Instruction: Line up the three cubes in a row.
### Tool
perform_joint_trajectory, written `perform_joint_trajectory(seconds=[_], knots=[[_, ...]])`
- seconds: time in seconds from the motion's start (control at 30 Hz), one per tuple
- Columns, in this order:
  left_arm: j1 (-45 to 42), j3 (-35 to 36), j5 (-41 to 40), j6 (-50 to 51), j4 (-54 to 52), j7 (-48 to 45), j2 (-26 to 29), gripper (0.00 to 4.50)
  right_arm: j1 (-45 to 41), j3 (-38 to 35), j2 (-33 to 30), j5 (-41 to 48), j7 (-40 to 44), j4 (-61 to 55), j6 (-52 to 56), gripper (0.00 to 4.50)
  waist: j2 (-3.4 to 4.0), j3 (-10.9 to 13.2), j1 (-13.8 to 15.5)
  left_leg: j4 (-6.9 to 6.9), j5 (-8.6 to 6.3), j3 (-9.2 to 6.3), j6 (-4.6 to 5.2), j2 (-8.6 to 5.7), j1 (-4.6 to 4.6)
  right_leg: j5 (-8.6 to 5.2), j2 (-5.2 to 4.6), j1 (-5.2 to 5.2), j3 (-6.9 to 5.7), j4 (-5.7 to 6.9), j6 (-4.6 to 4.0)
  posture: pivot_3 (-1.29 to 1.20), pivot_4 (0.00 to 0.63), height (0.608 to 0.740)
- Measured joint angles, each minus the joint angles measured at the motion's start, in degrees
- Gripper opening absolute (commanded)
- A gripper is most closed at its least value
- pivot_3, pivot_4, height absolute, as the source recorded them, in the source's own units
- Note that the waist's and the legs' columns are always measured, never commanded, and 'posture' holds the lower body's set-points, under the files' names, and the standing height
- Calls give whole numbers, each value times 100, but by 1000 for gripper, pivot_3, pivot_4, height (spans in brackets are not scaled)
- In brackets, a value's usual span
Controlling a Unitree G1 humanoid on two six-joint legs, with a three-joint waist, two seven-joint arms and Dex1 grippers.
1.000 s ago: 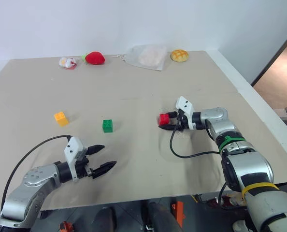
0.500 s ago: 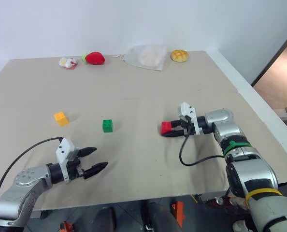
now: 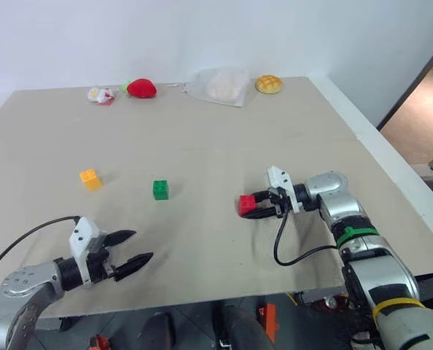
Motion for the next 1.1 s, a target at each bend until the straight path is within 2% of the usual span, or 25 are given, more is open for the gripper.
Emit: perform_joint_trajectory(seconds=[0.17,0.3,0.37,0.53,0.7,0.87,1.1], knots=[[121,80,-21,68,-92,11,1,4500,546,0,-160,274,-14,-998,467,1259,0,0,6,5,-1,-1,-2,-3,0,-10,-2,1,-3,0,-16,0,150,740],[-182,-5,-8,111,-83,45,1,4500,772,19,-261,307,-63,-1197,545,1259,0,0,10,18,1,-2,-4,-4,0,-9,-1,3,-5,0,-17,0,150,740],[-239,-42,1,112,-53,17,4,4500,798,45,-257,303,-151,-1248,556,2301,0,0,-4,19,1,8,-4,-3,4,-4,0,2,-2,1,-15,0,150,740],[-554,-129,34,111,172,-14,75,4500,784,148,-169,245,-272,-1242,451,3884,-14,-8,-24,26,1,6,-4,2,20,9,8,7,-1,1,-12,0,150,740],[-628,-145,66,102,261,-51,88,4500,783,167,-95,213,-416,-1215,418,3884,-14,-8,-24,35,1,-12,-5,-12,42,10,7,8,-1,0,-14,0,150,740],[-666,-141,246,29,492,-82,154,4500,491,81,-139,487,-207,-1172,550,3884,-10,-5,-23,38,1,-12,-5,-21,44,10,5,2,5,1,-15,0,150,740],[-1280,-43,524,-345,1413,2,166,4500,-231,-672,-547,1456,-80,-1783,1222,3884,-9,-5,8,33,-16,-2,-31,-17,36,18,6,1,10,2,-3,0,150,740]])
